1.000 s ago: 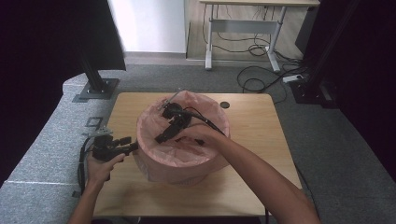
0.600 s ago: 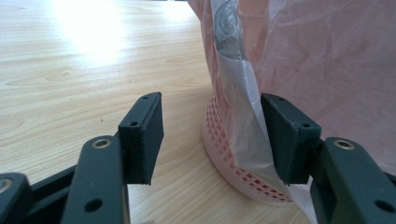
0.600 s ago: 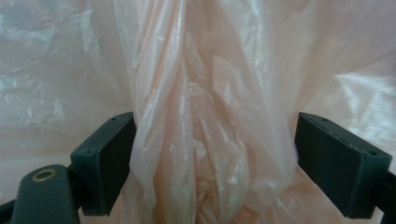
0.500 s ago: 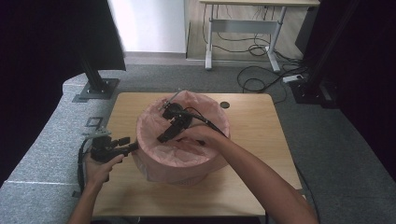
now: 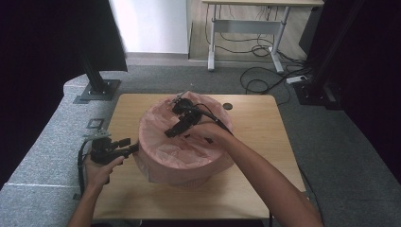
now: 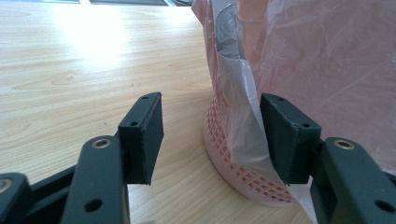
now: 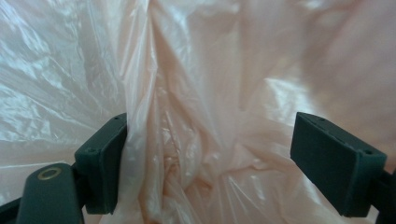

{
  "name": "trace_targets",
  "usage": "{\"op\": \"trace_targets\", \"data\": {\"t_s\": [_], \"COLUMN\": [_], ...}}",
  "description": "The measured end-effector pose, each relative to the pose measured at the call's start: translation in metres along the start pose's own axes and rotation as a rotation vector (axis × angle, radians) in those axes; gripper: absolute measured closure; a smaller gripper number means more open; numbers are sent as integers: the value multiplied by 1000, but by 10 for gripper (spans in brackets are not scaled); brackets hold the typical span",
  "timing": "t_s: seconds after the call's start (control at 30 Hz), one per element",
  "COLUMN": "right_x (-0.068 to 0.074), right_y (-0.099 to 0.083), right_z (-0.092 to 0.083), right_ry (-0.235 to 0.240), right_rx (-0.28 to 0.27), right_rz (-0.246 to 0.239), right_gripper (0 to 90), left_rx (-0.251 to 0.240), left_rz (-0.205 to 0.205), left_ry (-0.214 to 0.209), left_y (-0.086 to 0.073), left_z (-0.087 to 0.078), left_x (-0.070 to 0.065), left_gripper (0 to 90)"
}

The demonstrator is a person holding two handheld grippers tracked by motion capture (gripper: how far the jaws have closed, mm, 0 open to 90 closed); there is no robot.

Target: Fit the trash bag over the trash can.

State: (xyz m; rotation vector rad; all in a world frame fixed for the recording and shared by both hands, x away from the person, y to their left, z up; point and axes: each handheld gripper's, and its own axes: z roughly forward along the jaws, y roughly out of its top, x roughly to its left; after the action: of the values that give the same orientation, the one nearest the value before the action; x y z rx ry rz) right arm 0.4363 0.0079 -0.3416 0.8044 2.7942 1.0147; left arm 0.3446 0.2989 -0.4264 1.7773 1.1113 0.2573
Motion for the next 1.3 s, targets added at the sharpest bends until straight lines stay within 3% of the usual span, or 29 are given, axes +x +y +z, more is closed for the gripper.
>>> {"op": "trace_targets", "data": {"t_s": [0.1,0.2,0.5,0.9,1.3], "right_x": [6,9,-2,-27,-44], "right_y": [2,6,5,-42,-94], "right_z": [5,-3,-66,-125,-158], "right_ry": [-3,-1,17,-61,-91], "right_rx": [0,-46,-229,-357,-466], "right_rz": [-24,-24,14,47,73], "right_gripper": [156,155,150,165,170], "left_rx": [-3,-6,-12,-11,-7], "left_rz": [-4,-7,-1,-3,-14], "left_ry": [1,0,3,11,21], "left_y": [0,0,1,0,-2], "left_z": [-1,-2,-6,-7,-7], "left_x": [0,1,1,1,4], "left_gripper": [410,410,407,402,400]}}
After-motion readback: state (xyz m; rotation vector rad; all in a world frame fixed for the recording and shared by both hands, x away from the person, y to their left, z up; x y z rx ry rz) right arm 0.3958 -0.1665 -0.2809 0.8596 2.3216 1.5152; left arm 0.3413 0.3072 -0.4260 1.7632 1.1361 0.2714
